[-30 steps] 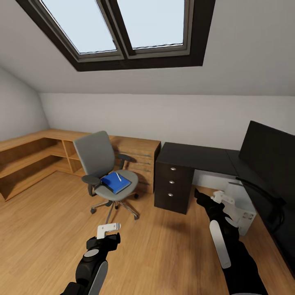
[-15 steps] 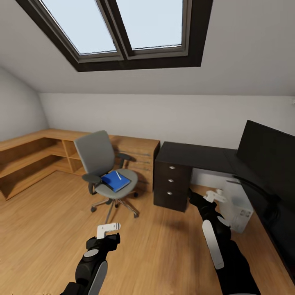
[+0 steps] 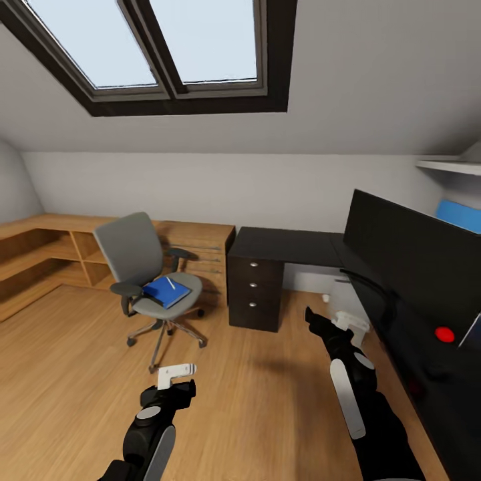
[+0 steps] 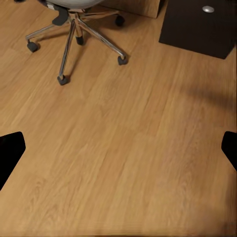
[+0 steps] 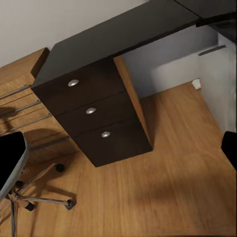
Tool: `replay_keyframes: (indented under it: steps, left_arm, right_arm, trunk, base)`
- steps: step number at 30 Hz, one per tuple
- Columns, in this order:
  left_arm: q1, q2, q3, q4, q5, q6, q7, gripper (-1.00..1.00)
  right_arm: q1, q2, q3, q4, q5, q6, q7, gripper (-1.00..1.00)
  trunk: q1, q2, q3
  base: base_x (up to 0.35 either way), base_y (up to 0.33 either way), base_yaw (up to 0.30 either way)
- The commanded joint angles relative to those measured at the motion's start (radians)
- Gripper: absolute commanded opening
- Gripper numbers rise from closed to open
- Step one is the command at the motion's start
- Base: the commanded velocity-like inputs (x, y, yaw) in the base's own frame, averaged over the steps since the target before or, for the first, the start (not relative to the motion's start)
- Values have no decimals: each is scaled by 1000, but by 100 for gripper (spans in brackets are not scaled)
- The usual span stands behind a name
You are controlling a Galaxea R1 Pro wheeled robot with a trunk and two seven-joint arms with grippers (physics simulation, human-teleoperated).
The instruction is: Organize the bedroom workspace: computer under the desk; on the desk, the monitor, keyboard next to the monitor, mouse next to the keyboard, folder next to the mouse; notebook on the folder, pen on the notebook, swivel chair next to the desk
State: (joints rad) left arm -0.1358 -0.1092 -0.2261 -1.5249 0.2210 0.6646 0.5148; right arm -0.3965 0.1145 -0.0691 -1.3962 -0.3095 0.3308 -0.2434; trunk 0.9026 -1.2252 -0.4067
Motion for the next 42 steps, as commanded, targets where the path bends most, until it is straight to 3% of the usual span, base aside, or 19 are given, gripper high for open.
replay_keyframes:
  steps: [1,16,26,42]
  left_arm:
    - [-1,0,-1,-1,11,2,10,100]
    - [-1,0,-1,-1,11,2,10,100]
    - [-1,1,-1,-1,11,2,10,100]
    - [-1,2,-1,0,10,3,10,100]
  right_arm:
    - [-1,1,0,-1,-10,4,-5,100]
    - [-1,1,7,71,-3,5,-6,100]
    - [-1,2,9,73,22,4,-4,100]
    - [-1,2,9,76,24,4,-4,100]
  trunk:
    - [0,-1,-1]
    - [0,-1,-3]
    - [0,-1,-4]
    - [0,-1,-4]
  base:
    - [-158,0,-265]
    - [-124,0,-241]
    - [-85,0,-33]
    - [-25,-20,-1]
